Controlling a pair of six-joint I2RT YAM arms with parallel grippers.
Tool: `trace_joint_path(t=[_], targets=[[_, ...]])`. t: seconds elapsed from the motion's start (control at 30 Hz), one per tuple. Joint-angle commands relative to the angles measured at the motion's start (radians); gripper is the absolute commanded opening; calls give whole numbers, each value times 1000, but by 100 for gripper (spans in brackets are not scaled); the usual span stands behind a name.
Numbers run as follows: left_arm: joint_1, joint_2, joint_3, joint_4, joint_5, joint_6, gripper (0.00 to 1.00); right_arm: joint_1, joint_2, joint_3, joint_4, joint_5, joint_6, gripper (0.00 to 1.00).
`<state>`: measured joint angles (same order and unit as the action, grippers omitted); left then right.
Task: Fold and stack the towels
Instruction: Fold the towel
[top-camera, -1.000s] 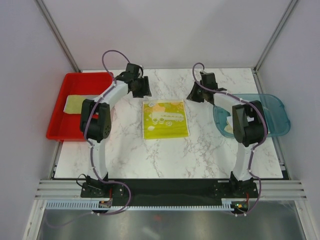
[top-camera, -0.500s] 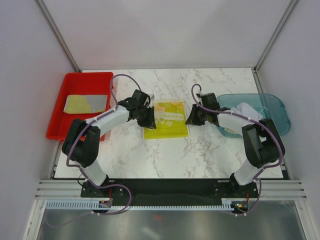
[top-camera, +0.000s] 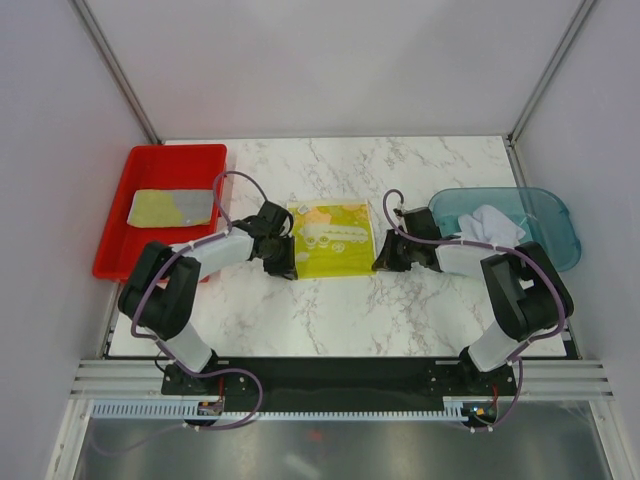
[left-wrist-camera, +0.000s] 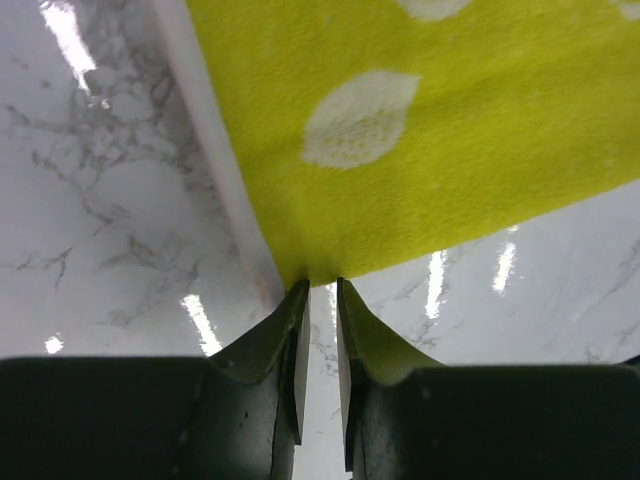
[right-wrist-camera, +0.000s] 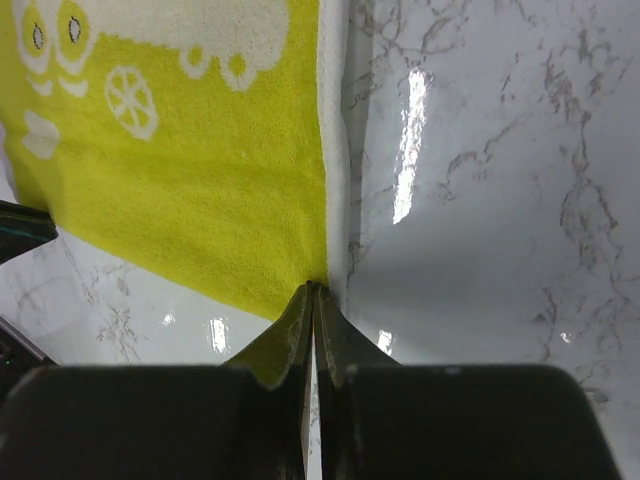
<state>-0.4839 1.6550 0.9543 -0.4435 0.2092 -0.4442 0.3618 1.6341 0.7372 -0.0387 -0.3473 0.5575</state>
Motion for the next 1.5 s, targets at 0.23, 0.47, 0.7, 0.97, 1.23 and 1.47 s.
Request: trace_joint_path(t=[0.23,0.47,0.7,0.97,1.23,1.47], targets=[[4,23,-31,-12,-119,-73,22,-1,-5,-42,57,33,-15,8],[4,-86,-51,-61,-108,-90,31,8,-89,-68,10,60,15,9],[8,-225,-58,-89,-88,-116,50,28,-244,-61,-88,126,36,28],[73,-181,-140,57,53,-163,52,42,-235,-58,-102,169,58,49],[87,-109,-160,137,101,-182,50,60,-155,-58,-44,176,88,49],[103,-81,-192,175,102,-205,49,77,-149,-90,-15,212,143,48]])
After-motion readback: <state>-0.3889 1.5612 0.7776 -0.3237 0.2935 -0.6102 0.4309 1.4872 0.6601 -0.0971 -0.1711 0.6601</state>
